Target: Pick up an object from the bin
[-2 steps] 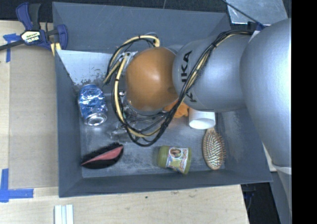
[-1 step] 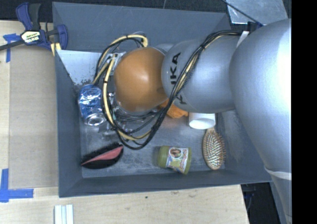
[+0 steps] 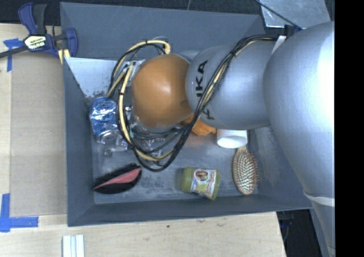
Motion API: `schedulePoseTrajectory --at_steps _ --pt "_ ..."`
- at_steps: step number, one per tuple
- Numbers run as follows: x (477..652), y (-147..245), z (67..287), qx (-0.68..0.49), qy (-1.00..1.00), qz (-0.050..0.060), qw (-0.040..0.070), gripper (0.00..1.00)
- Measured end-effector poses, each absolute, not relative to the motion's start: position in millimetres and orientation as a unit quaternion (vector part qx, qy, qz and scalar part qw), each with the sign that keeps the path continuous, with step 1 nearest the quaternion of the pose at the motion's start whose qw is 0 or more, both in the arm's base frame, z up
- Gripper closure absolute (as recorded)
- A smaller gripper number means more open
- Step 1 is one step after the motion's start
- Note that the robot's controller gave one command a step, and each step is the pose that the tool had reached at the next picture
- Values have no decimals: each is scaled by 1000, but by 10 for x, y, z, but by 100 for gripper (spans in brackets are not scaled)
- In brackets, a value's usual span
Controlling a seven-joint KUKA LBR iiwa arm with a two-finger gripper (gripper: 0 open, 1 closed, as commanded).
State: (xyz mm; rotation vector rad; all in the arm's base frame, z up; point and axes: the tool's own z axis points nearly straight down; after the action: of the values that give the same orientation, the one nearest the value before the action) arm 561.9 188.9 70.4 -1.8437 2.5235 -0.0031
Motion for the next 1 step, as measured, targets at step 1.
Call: schedulePoseTrajectory --at_steps 1 --pt "4898 1755 805 -671 742 -2 10 0"
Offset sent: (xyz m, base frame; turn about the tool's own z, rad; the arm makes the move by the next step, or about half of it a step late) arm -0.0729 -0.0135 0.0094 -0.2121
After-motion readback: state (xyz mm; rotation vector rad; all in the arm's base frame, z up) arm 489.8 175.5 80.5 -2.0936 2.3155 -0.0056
